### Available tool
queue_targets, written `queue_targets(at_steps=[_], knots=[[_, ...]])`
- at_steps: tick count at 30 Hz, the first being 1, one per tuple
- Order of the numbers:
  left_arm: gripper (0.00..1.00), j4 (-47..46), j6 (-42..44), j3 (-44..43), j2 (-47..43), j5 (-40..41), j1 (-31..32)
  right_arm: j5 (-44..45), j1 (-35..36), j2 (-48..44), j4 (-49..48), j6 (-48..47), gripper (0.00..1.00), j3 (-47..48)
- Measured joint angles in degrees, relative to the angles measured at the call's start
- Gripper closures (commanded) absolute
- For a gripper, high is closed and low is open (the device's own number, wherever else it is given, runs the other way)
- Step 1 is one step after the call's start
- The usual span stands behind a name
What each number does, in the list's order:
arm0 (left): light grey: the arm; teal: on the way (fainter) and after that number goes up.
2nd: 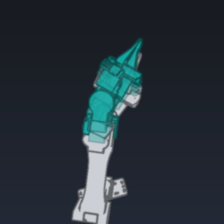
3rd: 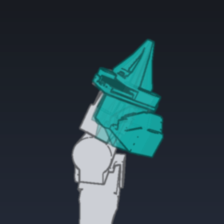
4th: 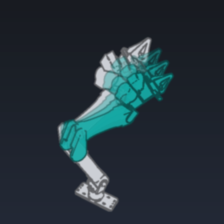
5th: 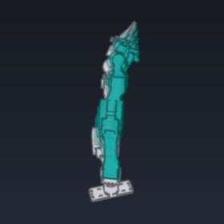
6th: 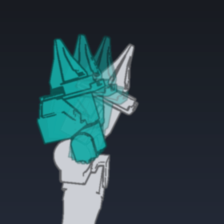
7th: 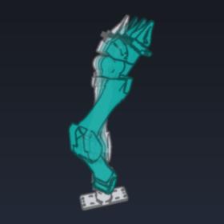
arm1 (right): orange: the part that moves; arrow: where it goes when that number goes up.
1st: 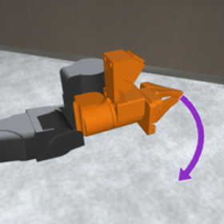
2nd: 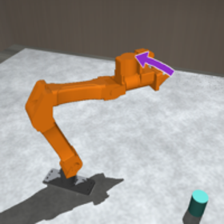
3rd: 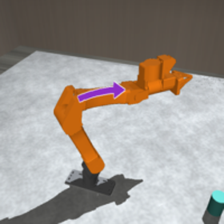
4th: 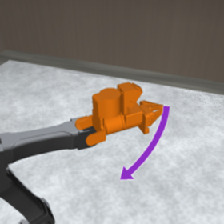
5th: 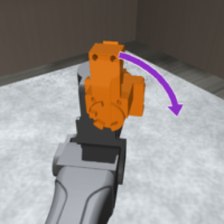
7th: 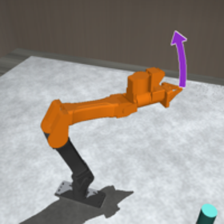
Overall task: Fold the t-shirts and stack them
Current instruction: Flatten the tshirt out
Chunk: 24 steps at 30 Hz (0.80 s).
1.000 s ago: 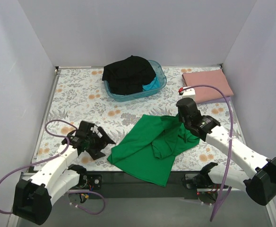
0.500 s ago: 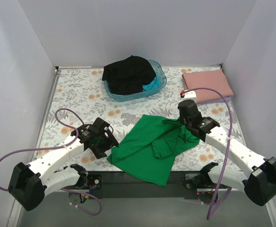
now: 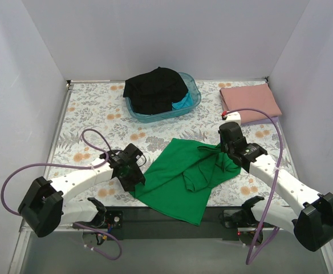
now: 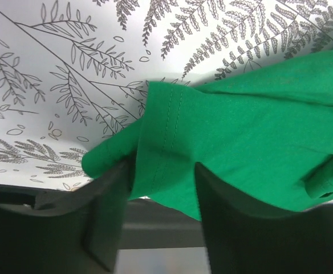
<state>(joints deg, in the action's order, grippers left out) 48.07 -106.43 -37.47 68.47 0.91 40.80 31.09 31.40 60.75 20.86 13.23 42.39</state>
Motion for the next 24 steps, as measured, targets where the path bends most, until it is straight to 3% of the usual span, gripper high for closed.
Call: queue_targets(at_steps=[1,5,7,13,18,19,24], knots=[[0.58,-0.63,-0.07,0.28,0.20,-0.11,0.22,-0.17,-0.22,0.00,0.00,-0.02,0.99,-0.07],[0.80,-1.90,0.11,0.94,1.66,-0.48,0.52,-0.66,-1.01,0.00,0.00,-0.02,0.99,-0.17],[1.00,-2.49,0.22,1.53,1.92,-0.87,0.61,-0.90,-1.31,0.00,0.00,0.00,0.99,-0.22],[1.00,-2.95,1.62,1.16,1.05,-1.11,0.83,-1.51,-1.79,-1.66,0.04,-0.22,0.99,-0.31],[1.00,0.20,3.26,-7.76,-2.60,3.34,0.96,-1.68,-1.79,-7.78,0.83,-1.16,0.99,0.61],[1.00,0.76,4.74,-17.44,-5.20,7.37,0.96,-1.70,-1.81,-10.16,1.51,-1.55,0.99,3.28],[1.00,2.16,9.73,-41.09,-5.22,14.82,0.96,-3.32,-1.81,-14.34,4.26,-4.26,0.99,17.70]])
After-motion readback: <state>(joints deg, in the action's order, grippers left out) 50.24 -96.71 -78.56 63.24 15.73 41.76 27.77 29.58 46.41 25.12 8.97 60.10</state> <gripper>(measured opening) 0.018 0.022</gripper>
